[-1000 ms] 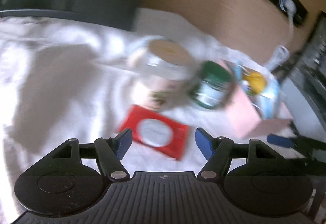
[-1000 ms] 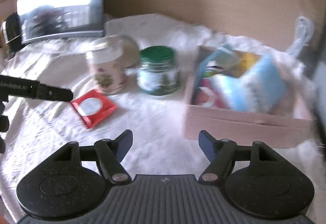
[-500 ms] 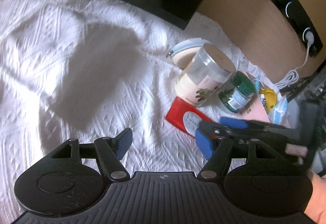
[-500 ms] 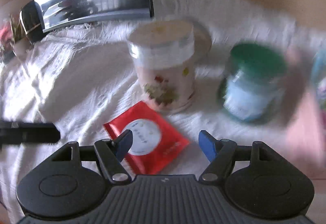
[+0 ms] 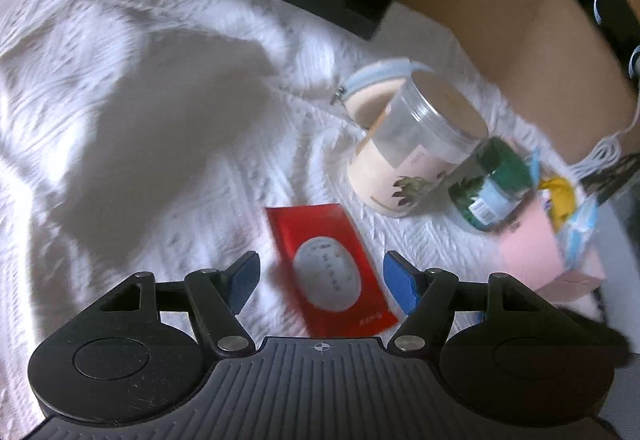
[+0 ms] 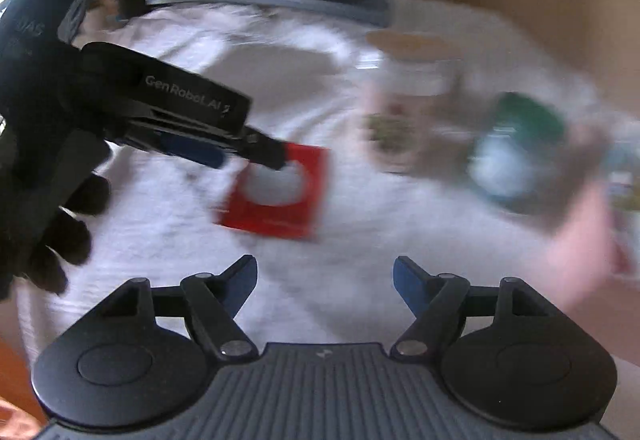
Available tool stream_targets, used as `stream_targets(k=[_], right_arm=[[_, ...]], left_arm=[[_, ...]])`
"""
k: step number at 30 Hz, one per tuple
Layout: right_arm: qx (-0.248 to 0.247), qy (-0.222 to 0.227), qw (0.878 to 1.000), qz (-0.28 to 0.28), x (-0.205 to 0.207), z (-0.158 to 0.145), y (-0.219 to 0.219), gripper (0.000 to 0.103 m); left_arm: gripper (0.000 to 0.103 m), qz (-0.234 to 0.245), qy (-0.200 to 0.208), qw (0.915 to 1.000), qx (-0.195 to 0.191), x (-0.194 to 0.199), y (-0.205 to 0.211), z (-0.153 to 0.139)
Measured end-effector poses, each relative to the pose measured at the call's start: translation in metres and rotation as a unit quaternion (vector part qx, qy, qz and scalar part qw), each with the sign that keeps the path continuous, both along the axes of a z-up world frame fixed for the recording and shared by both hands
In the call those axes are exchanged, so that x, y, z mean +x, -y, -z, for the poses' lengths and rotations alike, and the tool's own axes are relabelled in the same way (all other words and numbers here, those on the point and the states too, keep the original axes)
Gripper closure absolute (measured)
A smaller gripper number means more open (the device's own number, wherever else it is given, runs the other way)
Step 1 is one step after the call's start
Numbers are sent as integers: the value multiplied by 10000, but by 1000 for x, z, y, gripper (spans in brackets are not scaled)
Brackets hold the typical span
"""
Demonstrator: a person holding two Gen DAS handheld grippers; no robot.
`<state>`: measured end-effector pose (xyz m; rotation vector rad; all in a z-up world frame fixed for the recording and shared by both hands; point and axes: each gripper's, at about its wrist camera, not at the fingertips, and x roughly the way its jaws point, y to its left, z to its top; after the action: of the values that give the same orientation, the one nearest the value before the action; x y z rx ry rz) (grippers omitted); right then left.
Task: Organize soft objects
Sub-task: 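Grasp the red wet-wipe packet with the left tool, then grasp the round beige zippered case with the right tool while the left tool holds the packet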
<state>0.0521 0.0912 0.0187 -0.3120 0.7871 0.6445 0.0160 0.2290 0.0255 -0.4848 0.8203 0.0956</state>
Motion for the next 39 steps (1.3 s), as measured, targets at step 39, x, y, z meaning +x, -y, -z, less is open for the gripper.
stream_targets(k=[39], right_arm=[[124, -347, 9818, 1861, 32, -1, 104, 11]], left_arm=[[36, 373, -307, 9843, 1695, 2, 2, 9]])
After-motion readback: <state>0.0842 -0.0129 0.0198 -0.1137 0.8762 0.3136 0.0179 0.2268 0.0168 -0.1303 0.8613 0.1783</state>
